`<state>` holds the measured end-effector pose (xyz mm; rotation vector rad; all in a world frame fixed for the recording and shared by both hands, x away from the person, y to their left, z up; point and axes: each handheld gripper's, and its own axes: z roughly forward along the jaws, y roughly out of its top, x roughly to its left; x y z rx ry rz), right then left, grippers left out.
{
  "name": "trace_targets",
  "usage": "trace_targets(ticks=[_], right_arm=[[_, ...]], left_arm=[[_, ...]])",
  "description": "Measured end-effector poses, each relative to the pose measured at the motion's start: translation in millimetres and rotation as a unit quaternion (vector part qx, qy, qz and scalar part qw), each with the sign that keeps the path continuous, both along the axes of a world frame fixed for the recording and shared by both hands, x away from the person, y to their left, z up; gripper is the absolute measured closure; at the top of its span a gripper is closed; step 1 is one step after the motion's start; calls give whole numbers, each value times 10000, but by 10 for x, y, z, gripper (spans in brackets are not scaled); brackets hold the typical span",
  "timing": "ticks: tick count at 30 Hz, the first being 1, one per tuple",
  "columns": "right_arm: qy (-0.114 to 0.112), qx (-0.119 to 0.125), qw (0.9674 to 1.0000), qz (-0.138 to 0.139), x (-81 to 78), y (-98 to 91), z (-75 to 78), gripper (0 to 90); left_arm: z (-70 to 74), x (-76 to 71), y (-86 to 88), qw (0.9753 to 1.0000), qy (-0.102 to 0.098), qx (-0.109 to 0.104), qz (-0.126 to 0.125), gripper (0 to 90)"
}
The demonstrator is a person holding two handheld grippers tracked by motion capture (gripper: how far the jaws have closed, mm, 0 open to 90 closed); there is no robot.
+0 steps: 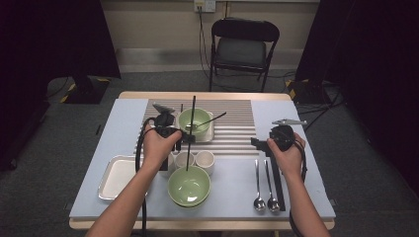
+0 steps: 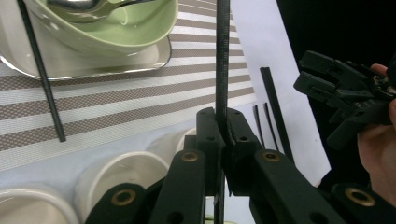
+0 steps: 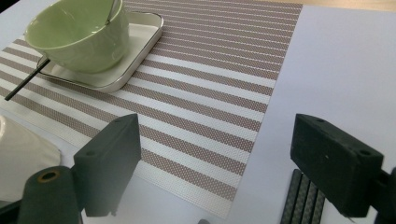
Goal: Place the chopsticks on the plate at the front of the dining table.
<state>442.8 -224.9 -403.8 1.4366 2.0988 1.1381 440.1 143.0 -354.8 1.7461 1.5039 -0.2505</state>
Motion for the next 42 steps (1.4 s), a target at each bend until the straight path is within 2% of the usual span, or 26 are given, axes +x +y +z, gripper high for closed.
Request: trace_targets(ticks=[3, 4, 9, 15, 19, 21, 22, 26, 42], right_arm=[[18, -11, 10000, -4, -3, -20, -32, 152], [17, -16, 10000, -5, -3, -27, -42, 152], [55, -32, 10000, -48, -11, -68, -97, 152], [72, -59, 9999, -113, -18, -113, -137, 152], [103, -77, 9998, -147, -24, -138, -166, 152], [119, -92, 9998, -160, -28, -150, -182, 152], [127, -93, 9997, -173, -30, -155, -188, 152], [138, -89, 9997, -201, -39, -184, -210, 153], [208, -149, 9994, -217, -55, -210, -293, 153]], left_arm=[[-12, -3, 16, 10000, 12, -32, 42, 863], [-15, -1, 31, 10000, -12, 27, 24, 863], [-13, -1, 68, 10000, 9, 1, 78, 863], [-29, -5, 92, 9999, -4, 74, 79, 864], [-45, -6, 93, 9999, 35, 16, 93, 863], [-44, -6, 106, 9999, 4, 85, 99, 863], [-44, -6, 108, 9999, 10, 30, 105, 863], [-50, 1, 140, 9999, 12, 36, 138, 863], [-72, 18, 251, 9996, 39, 70, 264, 863]])
